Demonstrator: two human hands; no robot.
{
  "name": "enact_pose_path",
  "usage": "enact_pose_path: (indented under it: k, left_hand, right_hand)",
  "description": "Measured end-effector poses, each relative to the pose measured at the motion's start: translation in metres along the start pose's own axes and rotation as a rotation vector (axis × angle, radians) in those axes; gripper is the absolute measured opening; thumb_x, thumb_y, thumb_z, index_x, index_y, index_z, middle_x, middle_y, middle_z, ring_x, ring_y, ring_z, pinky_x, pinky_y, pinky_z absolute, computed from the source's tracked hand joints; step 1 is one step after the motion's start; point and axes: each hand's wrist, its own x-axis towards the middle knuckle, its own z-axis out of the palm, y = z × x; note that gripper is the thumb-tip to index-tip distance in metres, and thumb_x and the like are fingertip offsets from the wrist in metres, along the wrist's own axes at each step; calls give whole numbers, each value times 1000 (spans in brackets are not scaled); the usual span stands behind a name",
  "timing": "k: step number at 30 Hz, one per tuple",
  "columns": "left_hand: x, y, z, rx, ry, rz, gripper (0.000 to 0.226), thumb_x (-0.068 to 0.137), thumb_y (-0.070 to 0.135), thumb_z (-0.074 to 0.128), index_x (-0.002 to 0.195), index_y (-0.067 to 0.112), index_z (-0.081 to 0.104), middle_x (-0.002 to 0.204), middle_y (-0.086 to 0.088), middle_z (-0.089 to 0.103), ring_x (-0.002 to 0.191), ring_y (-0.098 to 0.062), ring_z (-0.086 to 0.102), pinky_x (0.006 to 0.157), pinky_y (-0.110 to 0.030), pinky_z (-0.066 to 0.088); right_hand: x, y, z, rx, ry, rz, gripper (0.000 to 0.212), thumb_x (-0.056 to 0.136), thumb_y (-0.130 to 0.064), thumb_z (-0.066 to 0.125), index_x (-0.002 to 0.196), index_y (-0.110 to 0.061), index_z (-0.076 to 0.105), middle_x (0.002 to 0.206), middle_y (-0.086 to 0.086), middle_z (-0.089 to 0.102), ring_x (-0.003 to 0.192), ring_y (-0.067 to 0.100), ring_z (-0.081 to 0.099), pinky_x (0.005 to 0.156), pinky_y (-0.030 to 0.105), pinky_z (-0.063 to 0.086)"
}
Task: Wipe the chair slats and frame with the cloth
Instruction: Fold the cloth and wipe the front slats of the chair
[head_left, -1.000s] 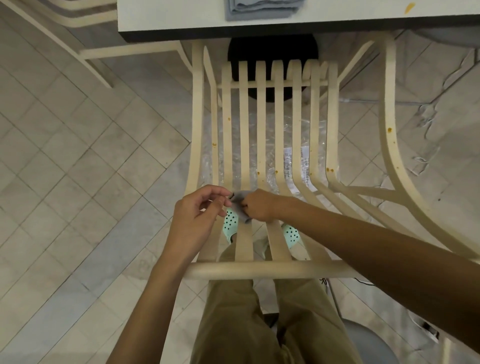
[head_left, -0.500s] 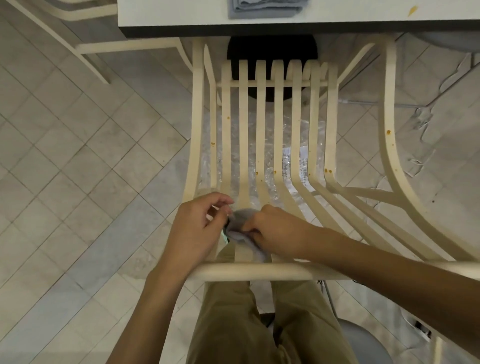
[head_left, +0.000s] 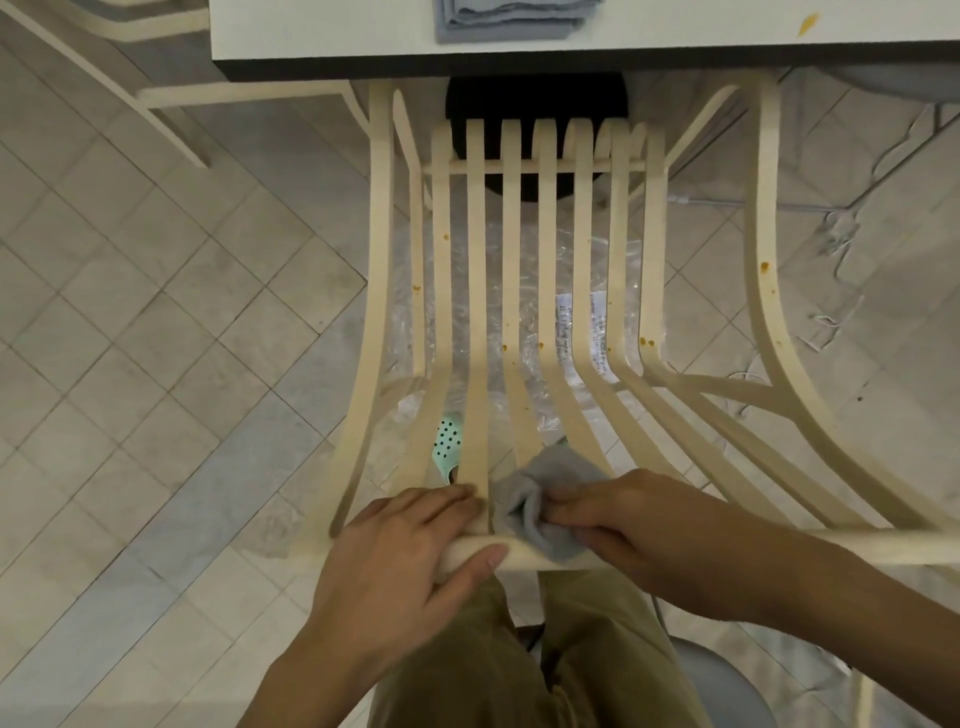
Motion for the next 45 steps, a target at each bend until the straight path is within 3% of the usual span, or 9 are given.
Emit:
enact_pose_path:
  k: [5,10,16,20,25,30,35,41,45]
  left_hand:
    - [1,3,-2,3,-34,-7,55,88,73,31,111,39,67,118,24,65,97,2,64,73,-20,51]
    - [2,6,-4,-2,-33,-34,56,93,69,25,114,38,67,120,25,64,99,2,64,74,-18,50]
    - [3,9,-7,-28,-80,-91,56,94,67,23,116,40,66,120,28,63,95,4,64,70,-14,46]
    - [3,8,-9,-12,-116,-77,58,90,73,28,117,39,66,123,27,61,95,2,65,71,-15,47]
    - [5,8,-10,51,-152,-82,68,80,83,32,115,37,67,124,25,62,95,0,66,72,-20,52]
    - [16,20,-6,60,-253,-46,83,76,87,25,134,34,52,141,21,48,130,-4,45,103,-30,40]
    - [28,34,1,64,-274,-26,88,74,87,22,145,36,33,150,21,35,139,-3,27,112,-26,24]
    - [30,40,6,81,-235,-17,90,73,89,20,142,35,38,146,22,40,134,-1,32,107,-26,31]
    - [29,40,8,90,-229,-23,92,72,91,16,144,38,34,148,25,35,136,1,28,110,-25,31]
  right_hand:
    - [48,30,-1,98,-116,69,36,103,-18,37,135,-18,55,95,-11,56,68,-5,43,65,9,35]
    - [129,72,3,-59,-183,175,34,101,-12,38,129,-4,57,126,14,60,105,26,56,85,24,37]
    - [189,103,13,-123,-105,269,25,95,-7,47,109,1,65,110,16,66,80,18,46,55,20,30]
    - [180,93,17,-98,-26,174,27,98,-2,41,110,3,64,104,10,65,74,10,44,57,4,34]
    - [130,69,14,-43,17,128,21,88,3,48,90,-1,69,69,9,53,62,17,44,53,21,29]
    - [58,32,4,-44,29,-12,32,87,-2,53,106,-19,73,77,6,64,66,16,53,62,26,46]
    - [-1,14,-16,37,0,-84,43,86,1,50,105,-28,74,91,-5,74,72,9,61,65,17,45]
    - [-51,34,-29,12,35,-27,38,81,-3,53,96,-32,73,81,-10,69,68,9,59,60,19,45]
    - [-34,50,-7,33,-30,-28,43,95,-11,47,128,-36,59,135,-21,53,106,4,58,91,25,48]
